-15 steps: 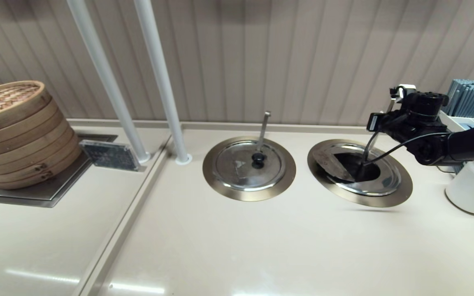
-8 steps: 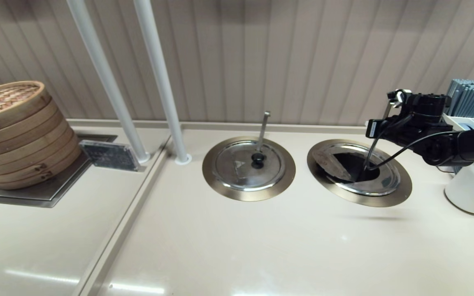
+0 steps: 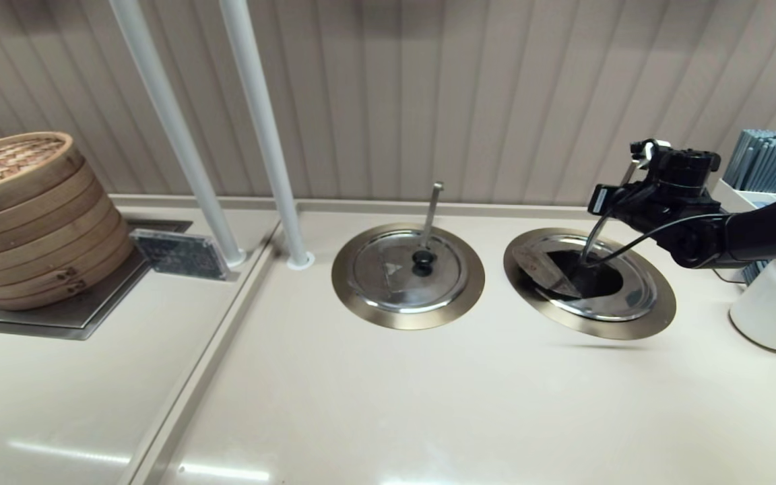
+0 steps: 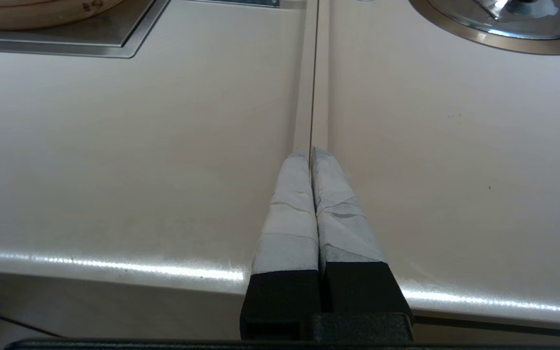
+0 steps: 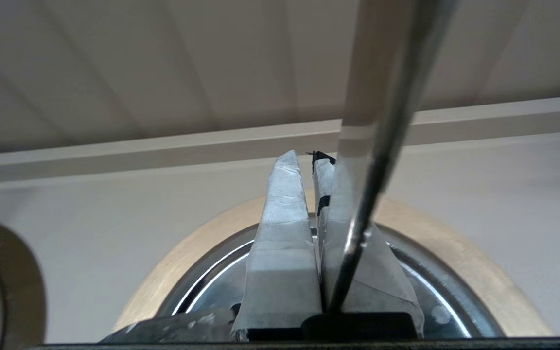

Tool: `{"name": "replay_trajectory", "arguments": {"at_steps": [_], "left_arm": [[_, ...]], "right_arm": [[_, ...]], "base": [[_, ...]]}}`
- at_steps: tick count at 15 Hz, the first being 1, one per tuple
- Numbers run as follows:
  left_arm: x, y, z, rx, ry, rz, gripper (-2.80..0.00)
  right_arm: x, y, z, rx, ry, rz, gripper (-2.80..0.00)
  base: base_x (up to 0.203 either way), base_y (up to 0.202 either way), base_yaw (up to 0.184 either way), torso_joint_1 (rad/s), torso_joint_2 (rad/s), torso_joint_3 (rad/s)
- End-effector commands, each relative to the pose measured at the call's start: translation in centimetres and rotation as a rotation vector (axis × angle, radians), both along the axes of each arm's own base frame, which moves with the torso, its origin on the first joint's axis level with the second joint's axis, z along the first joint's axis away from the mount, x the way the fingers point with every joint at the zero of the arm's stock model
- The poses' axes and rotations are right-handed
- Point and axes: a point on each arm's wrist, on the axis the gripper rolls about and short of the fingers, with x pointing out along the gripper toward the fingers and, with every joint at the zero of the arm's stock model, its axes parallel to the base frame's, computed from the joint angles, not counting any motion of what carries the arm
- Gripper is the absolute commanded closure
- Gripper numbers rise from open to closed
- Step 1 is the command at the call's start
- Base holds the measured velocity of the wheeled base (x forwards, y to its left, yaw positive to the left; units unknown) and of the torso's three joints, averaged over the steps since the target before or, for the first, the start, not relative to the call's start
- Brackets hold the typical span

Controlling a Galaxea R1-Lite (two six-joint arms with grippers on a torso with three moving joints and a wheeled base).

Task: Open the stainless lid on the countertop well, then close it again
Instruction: Stir with a spoon

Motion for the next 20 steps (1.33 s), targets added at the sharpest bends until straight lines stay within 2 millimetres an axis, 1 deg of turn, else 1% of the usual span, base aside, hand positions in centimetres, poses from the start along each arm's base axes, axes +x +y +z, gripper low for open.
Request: {"name": "replay_trajectory", "arguments": {"at_steps": [1,2,3,5,6,7,8,9,11,12,13,14,16,17,18,19,20], "left_arm": [[0.0,0.0,0.0,0.0,0.0,0.0,0.0],[0.0,0.0,0.0,0.0,0.0,0.0,0.0],[0.0,0.0,0.0,0.0,0.0,0.0,0.0],[0.0,0.0,0.0,0.0,0.0,0.0,0.0],[0.0,0.0,0.0,0.001,0.0,0.0,0.0],[0.0,0.0,0.0,0.0,0.0,0.0,0.0],[0.0,0.0,0.0,0.0,0.0,0.0,0.0],[0.0,0.0,0.0,0.0,0.0,0.0,0.0],[0.0,0.0,0.0,0.0,0.0,0.0,0.0],[0.0,0.0,0.0,0.0,0.0,0.0,0.0],[0.0,0.0,0.0,0.0,0.0,0.0,0.0],[0.0,0.0,0.0,0.0,0.0,0.0,0.0],[0.0,0.0,0.0,0.0,0.0,0.0,0.0],[0.0,0.0,0.0,0.0,0.0,0.0,0.0],[0.0,0.0,0.0,0.0,0.0,0.0,0.0],[0.0,0.0,0.0,0.0,0.0,0.0,0.0],[0.0,0.0,0.0,0.0,0.0,0.0,0.0]], "right_arm": [[-2.0,0.4,1.6,-0.003,0.003,0.068,0.0],[-2.5,-0.5,1.6,-0.044,0.024,0.081,0.0],[-2.4,-1.4,1.0,-0.096,0.042,0.072,0.0],[-1.1,-2.6,-1.2,-0.14,0.075,0.038,0.0],[-0.3,-2.9,-1.5,-0.147,0.063,0.003,0.0],[0.6,-3.0,-1.4,-0.141,0.031,-0.04,0.0],[1.2,-2.4,-1.1,-0.085,-0.006,-0.069,0.0],[1.4,-1.3,-0.9,-0.028,-0.02,-0.065,0.0],[0.4,-0.3,-0.2,-0.008,-0.011,-0.022,0.0],[-0.4,-0.1,0.6,-0.002,-0.014,0.017,0.0],[-1.3,-0.1,1.0,-0.001,-0.007,0.06,0.0],[-1.8,-0.8,1.1,-0.015,-0.001,0.072,0.0],[-1.8,-2.7,0.4,-0.104,0.032,0.049,0.0],[-1.8,-3.3,-0.3,-0.161,0.066,0.046,0.0],[-1.4,-3.5,-1.3,-0.188,0.091,0.043,0.0],[-0.8,-3.5,-1.8,-0.189,0.092,0.027,0.0],[-0.1,-3.2,-2.0,-0.175,0.074,0.004,0.0]], "base": [[0.0,0.0,0.0,0.0,0.0,0.0],[0.0,0.0,0.0,0.0,0.0,0.0],[0.0,0.0,0.0,0.0,0.0,0.0],[0.0,0.0,0.0,0.0,0.0,0.0],[0.0,0.0,0.0,0.0,0.0,0.0],[0.0,0.0,0.0,0.0,0.0,0.0],[0.0,0.0,0.0,0.0,0.0,0.0],[0.0,0.0,0.0,0.0,0.0,0.0],[0.0,0.0,0.0,0.0,0.0,0.0],[0.0,0.0,0.0,0.0,0.0,0.0],[0.0,0.0,0.0,0.0,0.0,0.0],[0.0,0.0,0.0,0.0,0.0,0.0],[0.0,0.0,0.0,0.0,0.0,0.0],[0.0,0.0,0.0,0.0,0.0,0.0],[0.0,0.0,0.0,0.0,0.0,0.0],[0.0,0.0,0.0,0.0,0.0,0.0],[0.0,0.0,0.0,0.0,0.0,0.0]]}}
